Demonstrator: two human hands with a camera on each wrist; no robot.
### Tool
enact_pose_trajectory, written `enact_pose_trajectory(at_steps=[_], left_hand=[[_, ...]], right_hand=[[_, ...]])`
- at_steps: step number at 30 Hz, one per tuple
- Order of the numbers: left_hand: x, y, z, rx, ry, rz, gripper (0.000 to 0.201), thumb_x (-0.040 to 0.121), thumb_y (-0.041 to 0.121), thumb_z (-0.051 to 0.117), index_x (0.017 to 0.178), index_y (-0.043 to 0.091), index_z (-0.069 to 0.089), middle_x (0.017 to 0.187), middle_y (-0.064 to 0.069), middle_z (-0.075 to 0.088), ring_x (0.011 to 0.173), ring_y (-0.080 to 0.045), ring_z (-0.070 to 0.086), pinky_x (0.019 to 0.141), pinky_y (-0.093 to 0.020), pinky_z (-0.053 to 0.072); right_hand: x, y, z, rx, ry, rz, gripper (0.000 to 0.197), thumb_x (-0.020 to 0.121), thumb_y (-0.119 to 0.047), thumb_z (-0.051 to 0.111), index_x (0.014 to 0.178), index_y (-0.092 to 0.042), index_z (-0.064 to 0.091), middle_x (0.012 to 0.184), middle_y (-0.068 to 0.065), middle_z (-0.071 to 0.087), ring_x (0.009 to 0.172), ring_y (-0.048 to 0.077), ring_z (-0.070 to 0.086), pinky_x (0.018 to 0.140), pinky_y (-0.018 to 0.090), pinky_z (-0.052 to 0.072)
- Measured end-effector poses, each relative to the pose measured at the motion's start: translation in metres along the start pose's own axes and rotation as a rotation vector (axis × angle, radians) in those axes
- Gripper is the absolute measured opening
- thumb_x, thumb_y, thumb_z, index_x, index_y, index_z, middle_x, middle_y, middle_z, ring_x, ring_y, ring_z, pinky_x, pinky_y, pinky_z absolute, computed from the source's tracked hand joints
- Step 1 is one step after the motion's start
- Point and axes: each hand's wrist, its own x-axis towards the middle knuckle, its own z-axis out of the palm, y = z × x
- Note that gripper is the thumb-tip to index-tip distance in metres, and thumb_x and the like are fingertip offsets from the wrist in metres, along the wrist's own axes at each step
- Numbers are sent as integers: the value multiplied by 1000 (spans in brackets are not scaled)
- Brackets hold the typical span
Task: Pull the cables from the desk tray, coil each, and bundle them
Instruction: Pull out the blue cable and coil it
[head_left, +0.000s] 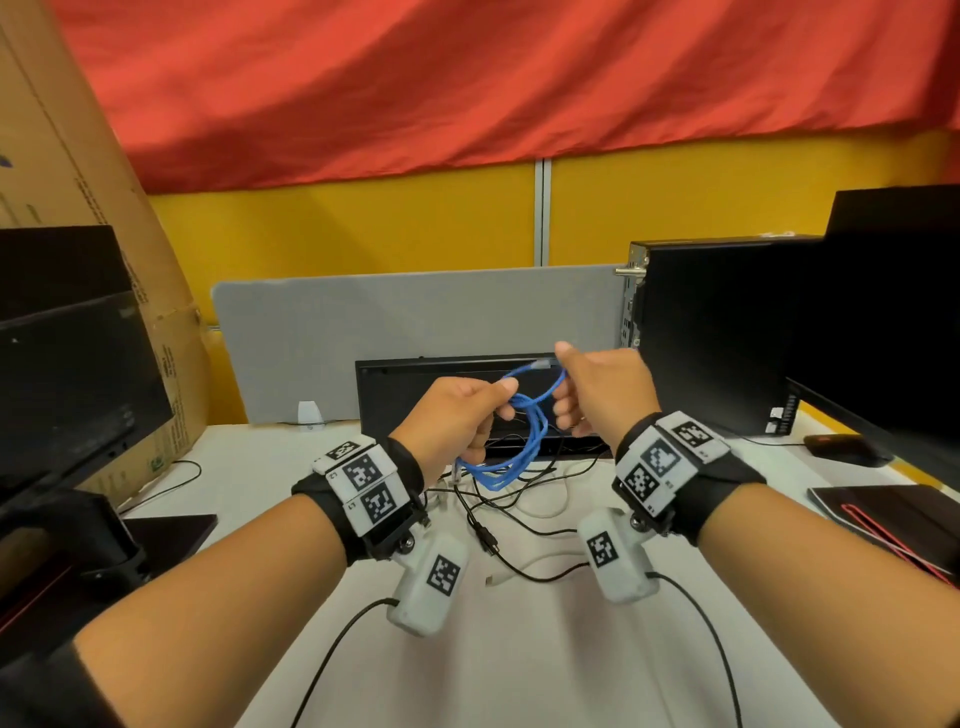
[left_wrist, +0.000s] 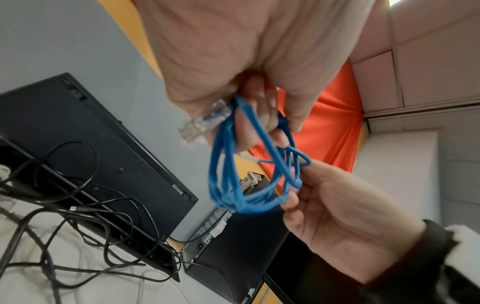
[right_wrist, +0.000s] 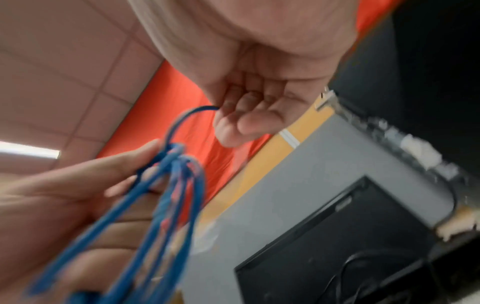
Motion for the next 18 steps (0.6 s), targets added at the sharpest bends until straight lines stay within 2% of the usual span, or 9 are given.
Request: enact_pose_trajectory(at_steps=[1, 3, 5, 8, 11, 13, 16, 18], left_hand=[[0, -1, -1, -15, 6, 5, 31, 98, 31, 53, 78, 8, 59, 53, 3, 27, 46, -12, 21, 42, -22, 25], [0, -4, -2, -41, 20, 11, 29, 99, 30, 52, 80, 8, 58, 54, 3, 27, 45, -11, 21, 41, -22, 25], [0, -5, -2, -59, 29, 11, 28, 99, 29, 53, 79, 9, 56, 55, 3, 28, 45, -11, 21, 40, -21, 25], [3, -4, 1, -105, 72, -18, 29, 99, 30, 52, 76, 12, 52, 54, 4, 27, 44, -11, 20, 39, -20, 25], [5, -4, 0, -173, 123, -26, 30, 99, 30, 51, 74, 13, 49, 53, 4, 26, 42, -10, 20, 37, -19, 24], [5, -5, -3, -174, 132, 13, 30, 99, 29, 51, 75, 11, 48, 52, 2, 25, 41, -11, 21, 38, -20, 23], [7, -5, -3, -132, 152, 46, 31, 99, 30, 50, 75, 9, 48, 49, 3, 26, 41, -11, 22, 41, -21, 23], [9, -5, -2, -107, 200, 31, 34, 99, 30, 50, 72, 11, 49, 45, 6, 28, 39, -9, 25, 40, -21, 26]], right_hand=[[1, 1, -4, -47, 24, -32, 42, 90, -38, 63, 59, -9, 63, 47, 5, 63, 39, 18, 59, 41, 26, 48], [0, 4, -7, -81, 35, -123, 25, 85, -30, 72, 70, -12, 62, 51, 5, 66, 40, 17, 60, 40, 26, 49], [-5, 5, -3, -51, 3, -266, 8, 86, -17, 71, 81, -20, 64, 58, 6, 68, 45, 15, 63, 44, 27, 53], [-13, 7, 1, -184, 0, -571, 23, 90, -3, 58, 92, -21, 72, 69, -3, 68, 58, 12, 66, 57, 28, 58], [-18, 6, -2, -298, 80, -803, 22, 87, -1, 56, 89, -13, 73, 69, -11, 63, 57, 8, 60, 55, 22, 51], [-23, 5, -1, -316, 68, -818, 18, 84, -5, 58, 83, -14, 73, 65, -11, 62, 55, 6, 56, 53, 15, 46], [-27, 3, 3, -341, -62, -705, 8, 81, -15, 65, 77, -17, 71, 65, -8, 64, 58, 9, 58, 55, 20, 50], [-30, 2, 4, -393, -192, -666, 6, 79, -15, 65, 80, -18, 70, 67, -7, 62, 59, 10, 57, 56, 21, 50]])
